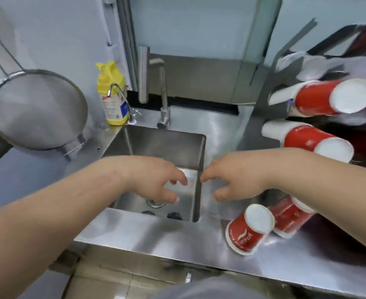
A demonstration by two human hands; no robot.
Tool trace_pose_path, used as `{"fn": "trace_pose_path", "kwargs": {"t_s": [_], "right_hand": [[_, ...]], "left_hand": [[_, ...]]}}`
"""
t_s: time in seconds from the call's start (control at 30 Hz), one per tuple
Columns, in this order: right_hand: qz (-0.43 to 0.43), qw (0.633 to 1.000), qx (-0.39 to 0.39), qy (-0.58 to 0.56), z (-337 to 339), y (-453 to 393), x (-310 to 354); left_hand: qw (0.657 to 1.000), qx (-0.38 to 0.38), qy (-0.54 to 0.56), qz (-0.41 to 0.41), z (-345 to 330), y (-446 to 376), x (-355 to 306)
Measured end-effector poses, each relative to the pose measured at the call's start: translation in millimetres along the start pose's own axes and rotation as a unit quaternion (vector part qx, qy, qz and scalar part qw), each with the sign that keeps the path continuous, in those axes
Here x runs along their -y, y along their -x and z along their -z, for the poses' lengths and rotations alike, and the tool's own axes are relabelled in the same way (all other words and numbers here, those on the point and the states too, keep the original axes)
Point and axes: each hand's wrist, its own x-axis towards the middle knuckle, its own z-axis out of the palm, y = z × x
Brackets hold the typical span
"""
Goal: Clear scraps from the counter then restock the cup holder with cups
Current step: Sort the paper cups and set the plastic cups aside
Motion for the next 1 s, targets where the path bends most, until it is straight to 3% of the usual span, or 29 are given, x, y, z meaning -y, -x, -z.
{"fn": "trace_pose_path", "kwargs": {"t_s": [0.2, 0.37, 0.5, 0.67, 1.0], "right_hand": [[-0.066, 0.995, -0.019, -0.071, -59.5, 59.3, -51.2], [-0.070, 0.979, -0.068, -0.178, -110.3, 79.4, -58.1], [-0.096, 0.951, -0.111, -0.272, -139.0, 82.8, -51.0], [-0.119, 0.910, -0.174, -0.358, -167.5, 78.9, -39.9], [-0.156, 0.890, -0.207, -0.376, -184.8, 80.3, -54.7]], "left_hand": [[0.995, 0.012, 0.089, -0.051, -42.0, -74.8, -70.0], [0.970, -0.042, 0.222, -0.092, -74.2, -103.7, -106.0], [0.962, -0.087, 0.251, -0.062, -111.7, -123.1, -114.1], [0.947, -0.090, 0.309, -0.023, -146.1, -137.9, -117.4], [0.923, -0.112, 0.368, -0.024, -170.0, -154.8, -124.6]]}}
